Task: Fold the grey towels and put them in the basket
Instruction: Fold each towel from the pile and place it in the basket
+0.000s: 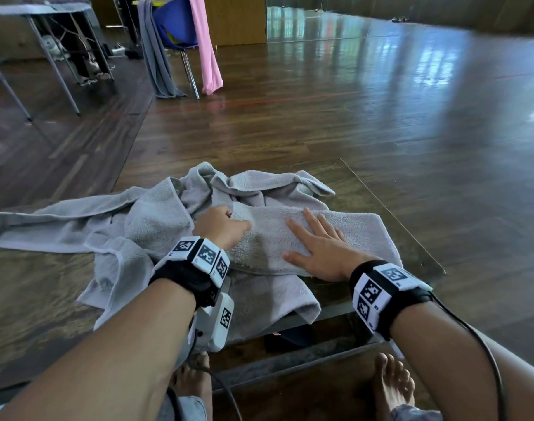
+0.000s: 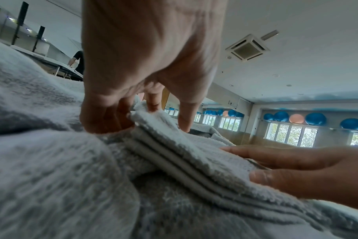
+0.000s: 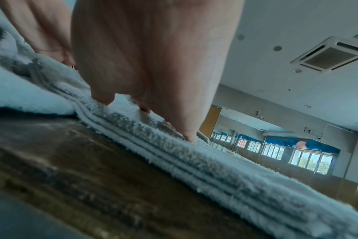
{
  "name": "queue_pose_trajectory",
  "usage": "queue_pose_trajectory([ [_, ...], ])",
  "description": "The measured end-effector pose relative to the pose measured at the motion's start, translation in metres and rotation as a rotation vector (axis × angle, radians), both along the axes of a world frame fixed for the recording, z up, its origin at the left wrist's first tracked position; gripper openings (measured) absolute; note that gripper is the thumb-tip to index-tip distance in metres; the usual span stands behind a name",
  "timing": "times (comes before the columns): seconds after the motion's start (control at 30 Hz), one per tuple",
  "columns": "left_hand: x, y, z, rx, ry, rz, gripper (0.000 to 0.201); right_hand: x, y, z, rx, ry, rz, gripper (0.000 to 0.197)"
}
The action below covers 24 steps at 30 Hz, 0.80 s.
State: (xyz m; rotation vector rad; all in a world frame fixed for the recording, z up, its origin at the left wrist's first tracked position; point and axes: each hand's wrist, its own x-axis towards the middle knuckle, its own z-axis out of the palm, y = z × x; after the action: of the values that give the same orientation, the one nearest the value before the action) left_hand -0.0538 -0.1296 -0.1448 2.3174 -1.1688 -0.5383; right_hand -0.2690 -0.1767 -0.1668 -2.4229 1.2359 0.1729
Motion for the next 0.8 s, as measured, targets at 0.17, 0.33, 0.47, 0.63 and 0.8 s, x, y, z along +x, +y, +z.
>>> queue_pose_trajectory([
  [0.17, 0.001, 0.002, 0.002, -0.012, 0.116, -0.014, 0.053, 0.001, 0.002, -0.002, -0.019, -0.017, -0.004, 0.078],
  [0.33, -0.006, 0.004, 0.010, 0.075, 0.061, 0.001, 0.044, 0.001, 0.001, -0.004, -0.001, -0.037, -0.004, 0.078],
  [0.47, -0.026, 0.005, 0.029, -0.114, -0.233, -0.030, 0.024, -0.003, -0.001, 0.005, -0.085, -0.276, -0.061, 0.051],
  [0.63, -0.070, 0.006, 0.052, -0.443, -0.142, -0.349, 0.015, -0.014, -0.004, 0.034, 0.050, -0.790, -0.387, 0.053],
  [0.8, -0.108, 0.007, 0.055, -0.388, 0.405, -0.629, 0.033, -0.054, -0.017, 0.045, 0.705, -1.047, -0.654, 0.059],
])
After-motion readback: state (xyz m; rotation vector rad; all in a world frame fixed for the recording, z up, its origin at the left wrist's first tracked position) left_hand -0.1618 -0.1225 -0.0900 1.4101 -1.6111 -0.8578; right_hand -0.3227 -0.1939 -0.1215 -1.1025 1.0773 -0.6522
